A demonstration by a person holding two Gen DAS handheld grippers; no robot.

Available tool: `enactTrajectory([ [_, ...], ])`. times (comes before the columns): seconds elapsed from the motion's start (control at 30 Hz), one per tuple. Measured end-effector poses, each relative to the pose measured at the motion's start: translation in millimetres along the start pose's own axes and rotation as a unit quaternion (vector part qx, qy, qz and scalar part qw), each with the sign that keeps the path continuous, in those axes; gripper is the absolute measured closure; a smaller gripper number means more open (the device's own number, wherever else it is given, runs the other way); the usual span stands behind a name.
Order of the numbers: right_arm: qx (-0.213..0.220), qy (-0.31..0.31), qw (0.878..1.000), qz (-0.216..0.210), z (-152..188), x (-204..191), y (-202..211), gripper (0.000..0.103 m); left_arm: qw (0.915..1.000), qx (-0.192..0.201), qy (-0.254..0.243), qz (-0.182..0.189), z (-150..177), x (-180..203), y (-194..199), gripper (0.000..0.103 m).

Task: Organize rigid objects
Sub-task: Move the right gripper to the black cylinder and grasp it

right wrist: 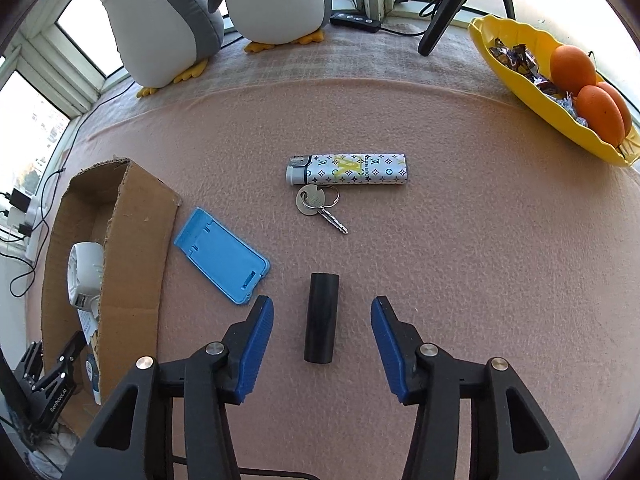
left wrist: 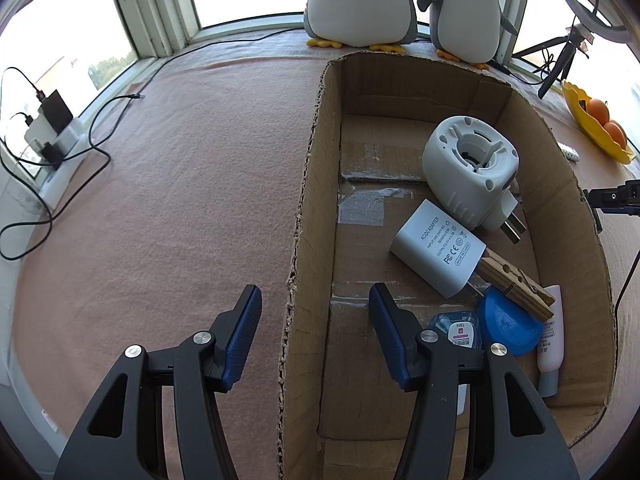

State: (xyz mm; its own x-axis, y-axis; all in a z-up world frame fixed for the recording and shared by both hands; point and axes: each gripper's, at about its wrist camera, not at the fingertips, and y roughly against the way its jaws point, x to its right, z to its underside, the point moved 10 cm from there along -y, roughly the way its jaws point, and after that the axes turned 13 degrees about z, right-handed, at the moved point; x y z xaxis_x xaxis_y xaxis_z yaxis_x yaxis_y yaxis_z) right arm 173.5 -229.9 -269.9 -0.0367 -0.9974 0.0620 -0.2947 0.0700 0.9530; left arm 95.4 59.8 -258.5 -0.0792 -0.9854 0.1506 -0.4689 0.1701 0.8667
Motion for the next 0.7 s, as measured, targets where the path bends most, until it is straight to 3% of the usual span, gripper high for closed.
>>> enactTrajectory([
  [0.37,-0.019,0.017,1.0,0.011,7,-2,-13,0.073,1.0,0.0,0.0,0.0,0,0,0,0.047],
  [0.7,-0.001,0.041,0.999,0.036,10,-1,-12,0.088,1.0,0.001,0.001,0.001,1,0,-1,0.047],
])
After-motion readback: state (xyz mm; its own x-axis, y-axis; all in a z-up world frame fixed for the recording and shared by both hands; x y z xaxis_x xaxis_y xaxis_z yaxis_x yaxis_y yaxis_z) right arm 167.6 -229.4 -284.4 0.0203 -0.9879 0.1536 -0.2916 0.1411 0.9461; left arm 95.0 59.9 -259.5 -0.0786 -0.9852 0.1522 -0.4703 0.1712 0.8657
